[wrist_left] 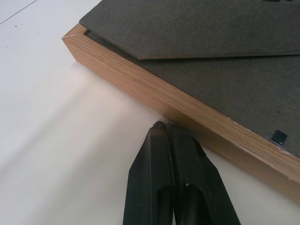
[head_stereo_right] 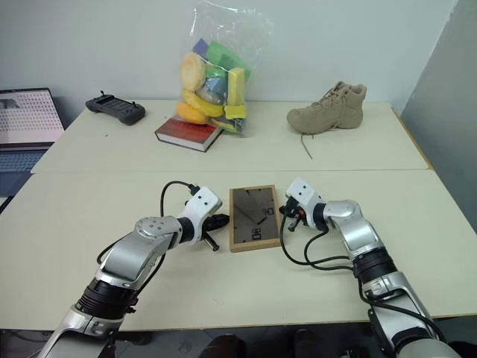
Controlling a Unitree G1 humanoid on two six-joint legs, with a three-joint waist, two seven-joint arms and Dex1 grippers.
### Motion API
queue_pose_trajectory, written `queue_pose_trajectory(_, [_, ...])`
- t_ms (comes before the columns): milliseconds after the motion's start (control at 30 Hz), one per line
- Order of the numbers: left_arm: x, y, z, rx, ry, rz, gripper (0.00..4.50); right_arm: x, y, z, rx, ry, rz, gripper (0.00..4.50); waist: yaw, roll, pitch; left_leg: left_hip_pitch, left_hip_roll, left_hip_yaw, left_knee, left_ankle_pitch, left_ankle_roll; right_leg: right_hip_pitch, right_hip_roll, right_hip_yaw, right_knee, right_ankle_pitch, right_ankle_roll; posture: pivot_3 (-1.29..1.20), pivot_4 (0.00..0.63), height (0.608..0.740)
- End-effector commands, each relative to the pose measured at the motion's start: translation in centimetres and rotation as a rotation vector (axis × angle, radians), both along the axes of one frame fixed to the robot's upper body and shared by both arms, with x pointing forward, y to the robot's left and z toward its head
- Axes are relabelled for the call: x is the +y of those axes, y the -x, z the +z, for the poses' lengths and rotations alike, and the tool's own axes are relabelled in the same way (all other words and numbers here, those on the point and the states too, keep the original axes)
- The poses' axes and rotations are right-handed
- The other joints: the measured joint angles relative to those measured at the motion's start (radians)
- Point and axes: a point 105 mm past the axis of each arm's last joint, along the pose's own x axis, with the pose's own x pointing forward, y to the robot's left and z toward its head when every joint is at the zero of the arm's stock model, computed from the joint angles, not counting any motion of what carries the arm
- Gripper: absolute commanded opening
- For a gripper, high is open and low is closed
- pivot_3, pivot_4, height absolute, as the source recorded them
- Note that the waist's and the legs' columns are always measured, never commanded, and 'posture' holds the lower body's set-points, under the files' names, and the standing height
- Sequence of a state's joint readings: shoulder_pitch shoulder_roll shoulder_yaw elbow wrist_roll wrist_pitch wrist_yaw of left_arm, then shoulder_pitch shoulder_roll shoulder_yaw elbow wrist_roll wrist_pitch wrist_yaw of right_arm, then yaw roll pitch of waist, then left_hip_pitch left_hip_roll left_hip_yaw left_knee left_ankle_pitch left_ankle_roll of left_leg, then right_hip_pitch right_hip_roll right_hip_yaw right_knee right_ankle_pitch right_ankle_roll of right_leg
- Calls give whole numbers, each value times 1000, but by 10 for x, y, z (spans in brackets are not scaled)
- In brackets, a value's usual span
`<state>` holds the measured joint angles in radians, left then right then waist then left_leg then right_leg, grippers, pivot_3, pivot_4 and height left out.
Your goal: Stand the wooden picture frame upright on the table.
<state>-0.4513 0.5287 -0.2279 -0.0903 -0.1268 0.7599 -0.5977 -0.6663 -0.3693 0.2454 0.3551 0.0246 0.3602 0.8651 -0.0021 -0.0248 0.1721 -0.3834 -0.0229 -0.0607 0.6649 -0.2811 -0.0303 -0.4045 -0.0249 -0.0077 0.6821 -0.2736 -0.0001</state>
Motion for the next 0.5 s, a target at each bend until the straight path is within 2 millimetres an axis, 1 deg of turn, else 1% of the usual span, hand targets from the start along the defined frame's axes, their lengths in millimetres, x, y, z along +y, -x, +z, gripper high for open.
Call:
queue_pose_trajectory(33, [-6,10,-2,17,-2,-34,30,24,15,23,11,-144,117,0,-2,0,0,0,0,0,0,0,0,0,0,0,0,0,0,0,150,740])
queue_pose_trajectory(233, [-12,22,0,31,-13,-75,30,29,42,23,70,-165,255,0,-11,0,0,0,1,0,-1,-1,2,-1,1,0,0,0,0,0,150,740])
queue_pose_trajectory(300, [-15,27,1,41,-9,-90,30,27,48,18,93,-138,268,0,-14,0,0,0,1,0,-1,-2,4,-1,1,0,-1,0,0,0,150,740])
queue_pose_trajectory(367, [-19,33,2,55,-11,-116,30,22,46,14,88,-99,250,0,-15,0,0,0,1,-1,-1,-2,4,-1,1,0,-1,0,0,0,150,740])
queue_pose_trajectory(433, [-24,42,4,79,1,-156,30,12,35,10,60,-46,197,0,-15,0,0,0,1,-1,-1,-2,4,-1,1,0,-1,0,0,0,150,740])
queue_pose_trajectory(500, [-26,48,8,92,7,-182,30,2,22,10,25,-15,132,0,-16,0,0,0,1,-1,-1,-2,4,-1,1,0,-1,0,0,0,150,740])
